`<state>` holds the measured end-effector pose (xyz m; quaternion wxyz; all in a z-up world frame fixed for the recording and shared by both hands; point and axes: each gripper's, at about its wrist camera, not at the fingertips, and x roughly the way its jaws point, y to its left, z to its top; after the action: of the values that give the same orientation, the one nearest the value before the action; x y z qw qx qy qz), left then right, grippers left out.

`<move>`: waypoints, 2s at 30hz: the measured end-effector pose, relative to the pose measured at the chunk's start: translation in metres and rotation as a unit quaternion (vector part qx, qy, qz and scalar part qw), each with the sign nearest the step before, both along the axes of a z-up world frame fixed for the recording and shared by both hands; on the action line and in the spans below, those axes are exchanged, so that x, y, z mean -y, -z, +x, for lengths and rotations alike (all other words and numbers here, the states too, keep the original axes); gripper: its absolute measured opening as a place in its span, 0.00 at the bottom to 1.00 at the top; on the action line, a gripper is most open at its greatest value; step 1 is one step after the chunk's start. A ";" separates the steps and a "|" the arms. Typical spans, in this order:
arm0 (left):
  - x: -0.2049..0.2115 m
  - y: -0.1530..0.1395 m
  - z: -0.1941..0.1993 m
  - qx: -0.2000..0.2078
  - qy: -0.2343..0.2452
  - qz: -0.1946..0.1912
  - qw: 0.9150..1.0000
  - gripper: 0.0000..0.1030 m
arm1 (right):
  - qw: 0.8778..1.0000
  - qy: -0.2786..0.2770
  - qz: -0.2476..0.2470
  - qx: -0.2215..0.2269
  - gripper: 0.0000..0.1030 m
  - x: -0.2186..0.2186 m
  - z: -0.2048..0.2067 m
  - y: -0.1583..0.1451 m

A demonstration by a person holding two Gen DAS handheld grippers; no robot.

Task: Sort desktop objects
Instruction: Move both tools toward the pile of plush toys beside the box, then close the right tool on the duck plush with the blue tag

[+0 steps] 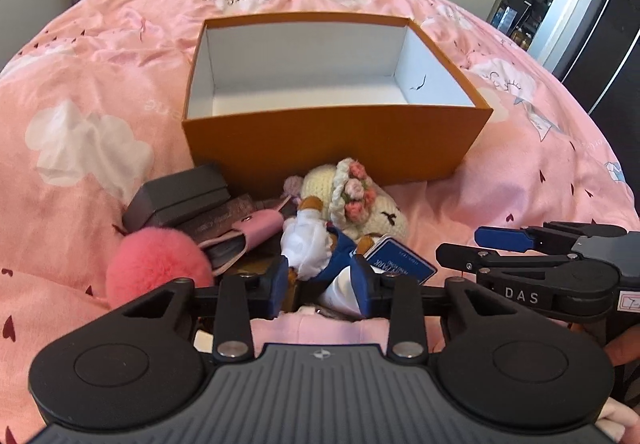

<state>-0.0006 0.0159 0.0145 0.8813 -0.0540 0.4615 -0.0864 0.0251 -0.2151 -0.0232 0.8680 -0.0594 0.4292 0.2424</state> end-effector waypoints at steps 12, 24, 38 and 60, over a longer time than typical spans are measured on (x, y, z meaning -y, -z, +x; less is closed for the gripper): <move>0.005 -0.005 0.002 0.001 0.079 0.046 0.996 0.33 | 0.989 -0.142 -0.021 -0.013 0.47 -0.032 -0.012 0.005; 0.001 0.004 0.008 -0.010 0.077 0.045 0.996 0.50 | 0.975 -0.218 -0.036 -0.011 0.62 -0.057 0.012 0.022; 0.007 0.001 0.013 -0.007 0.083 0.057 0.995 0.50 | 0.977 -0.209 -0.034 -0.002 0.47 -0.059 0.004 0.021; 0.041 0.006 0.038 -0.029 0.093 0.023 0.995 0.51 | 0.997 -0.071 0.041 0.001 0.45 0.042 0.005 -0.040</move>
<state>0.0375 -0.0250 0.0087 0.8568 0.0071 0.4915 -0.1560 0.0297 -0.2570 0.0172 0.8504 -0.0548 0.4133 0.3210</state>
